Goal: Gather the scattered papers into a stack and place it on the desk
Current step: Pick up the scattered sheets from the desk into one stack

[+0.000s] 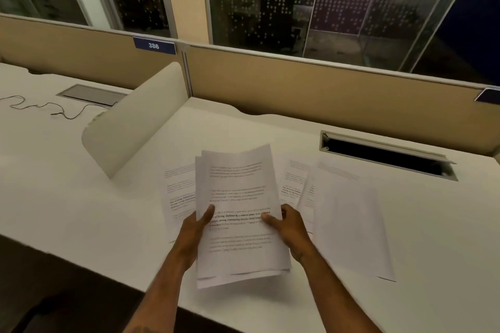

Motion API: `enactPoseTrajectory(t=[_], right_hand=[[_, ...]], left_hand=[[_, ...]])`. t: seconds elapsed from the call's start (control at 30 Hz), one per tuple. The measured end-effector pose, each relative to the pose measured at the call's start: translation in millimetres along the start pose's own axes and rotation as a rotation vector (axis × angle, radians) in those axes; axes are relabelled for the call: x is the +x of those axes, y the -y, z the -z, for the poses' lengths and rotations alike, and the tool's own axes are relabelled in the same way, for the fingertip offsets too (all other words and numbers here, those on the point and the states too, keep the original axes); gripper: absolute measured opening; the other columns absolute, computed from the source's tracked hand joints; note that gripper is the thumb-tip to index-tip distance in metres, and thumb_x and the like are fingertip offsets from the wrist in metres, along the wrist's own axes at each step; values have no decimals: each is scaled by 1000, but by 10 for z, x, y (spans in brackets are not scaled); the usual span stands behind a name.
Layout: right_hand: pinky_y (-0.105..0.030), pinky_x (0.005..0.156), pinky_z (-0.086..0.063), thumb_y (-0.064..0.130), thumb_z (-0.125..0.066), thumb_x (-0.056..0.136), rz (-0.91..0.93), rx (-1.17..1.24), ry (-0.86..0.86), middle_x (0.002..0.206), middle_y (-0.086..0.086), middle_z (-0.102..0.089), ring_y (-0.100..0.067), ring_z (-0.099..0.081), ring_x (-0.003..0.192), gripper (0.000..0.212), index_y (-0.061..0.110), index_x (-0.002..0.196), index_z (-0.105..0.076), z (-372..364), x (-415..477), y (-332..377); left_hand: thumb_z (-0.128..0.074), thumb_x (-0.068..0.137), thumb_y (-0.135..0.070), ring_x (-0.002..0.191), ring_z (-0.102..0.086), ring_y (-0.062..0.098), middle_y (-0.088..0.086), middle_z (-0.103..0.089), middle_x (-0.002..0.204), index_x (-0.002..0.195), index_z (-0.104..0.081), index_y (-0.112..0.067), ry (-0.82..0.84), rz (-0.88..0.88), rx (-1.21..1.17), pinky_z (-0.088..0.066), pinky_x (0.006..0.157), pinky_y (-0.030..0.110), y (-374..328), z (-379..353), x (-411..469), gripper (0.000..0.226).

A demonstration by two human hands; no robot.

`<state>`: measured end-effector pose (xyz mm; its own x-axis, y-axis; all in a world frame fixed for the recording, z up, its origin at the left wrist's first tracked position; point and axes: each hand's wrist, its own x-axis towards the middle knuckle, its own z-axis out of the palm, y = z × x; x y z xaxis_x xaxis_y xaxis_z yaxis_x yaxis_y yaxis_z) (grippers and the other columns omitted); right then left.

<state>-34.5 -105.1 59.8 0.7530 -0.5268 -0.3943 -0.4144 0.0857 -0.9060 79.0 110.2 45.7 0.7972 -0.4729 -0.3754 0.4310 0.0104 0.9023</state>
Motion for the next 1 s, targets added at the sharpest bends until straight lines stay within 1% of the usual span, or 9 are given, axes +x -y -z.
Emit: enactPoseTrajectory(t=[0.17,0.27,0.37,0.47,0.6,0.67,0.77,0.9,1.0], right_hand=[[-37,86,-55,43,-70,89,-63,-128,-290,116,-8,-69,-24,-67,96,40,14,115,-61,588,33,-177],[-44,93,-48,39,-64,93,-281,-496,-589,132,-20,-54,-37,-56,116,46,12,129,-55,1238,-36,-556],[-53,100,-42,46,-64,89,-543,-692,-674,138,-26,-41,-43,-43,124,64,7,134,-45,1683,-157,-861],[-56,98,-41,49,-71,83,-608,-686,-675,135,-29,-39,-45,-41,122,75,0,131,-43,1868,-214,-1018],[-55,98,-48,28,-82,78,-623,-383,-693,127,-29,-59,-45,-57,113,63,-2,127,-55,2002,-128,-1045],[-54,90,-57,14,-82,76,-554,-147,-701,114,-27,-70,-41,-68,92,48,-5,118,-66,2039,-126,-967],[-51,90,-57,7,-77,78,-292,-25,-897,112,-27,-71,-43,-68,99,38,-5,113,-69,2110,-154,-610],[-40,76,-56,9,-75,83,221,-267,-1152,102,-20,-70,-34,-67,84,21,5,101,-65,2137,-251,14],[-43,73,-59,7,-78,82,473,-607,-1068,99,-18,-68,-26,-64,81,21,5,98,-65,1973,-337,100]], left_hand=[[-67,96,-21,98,-77,38,16,-80,110,127,-65,-12,-28,-12,99,-58,91,62,75,-141,107,33],[-66,96,-19,99,-76,40,18,-79,110,127,-65,-11,-21,-18,105,-58,91,63,79,-213,139,32],[-65,96,-18,100,-75,43,20,-78,111,129,-64,-8,-26,-24,96,-57,91,64,92,-252,159,34],[-65,96,-17,101,-74,46,23,-77,112,127,-64,-8,-33,-23,82,-57,91,66,111,-266,157,33],[-66,94,-20,96,-76,45,22,-78,110,123,-66,-11,-32,-23,67,-59,86,64,154,-263,164,30],[-67,92,-22,95,-76,45,22,-78,110,122,-66,-12,-25,-21,57,-59,84,65,145,-248,186,31],[-68,90,-23,95,-76,44,22,-78,110,122,-66,-12,-10,-26,58,-62,80,61,103,-235,241,33],[-70,88,-22,90,-79,38,17,-81,105,119,-69,-15,-5,-26,43,-66,68,47,-27,-238,325,31],[-70,89,-22,89,-79,38,16,-81,105,120,-68,-14,7,-41,52,-66,67,46,-88,-246,404,32]])
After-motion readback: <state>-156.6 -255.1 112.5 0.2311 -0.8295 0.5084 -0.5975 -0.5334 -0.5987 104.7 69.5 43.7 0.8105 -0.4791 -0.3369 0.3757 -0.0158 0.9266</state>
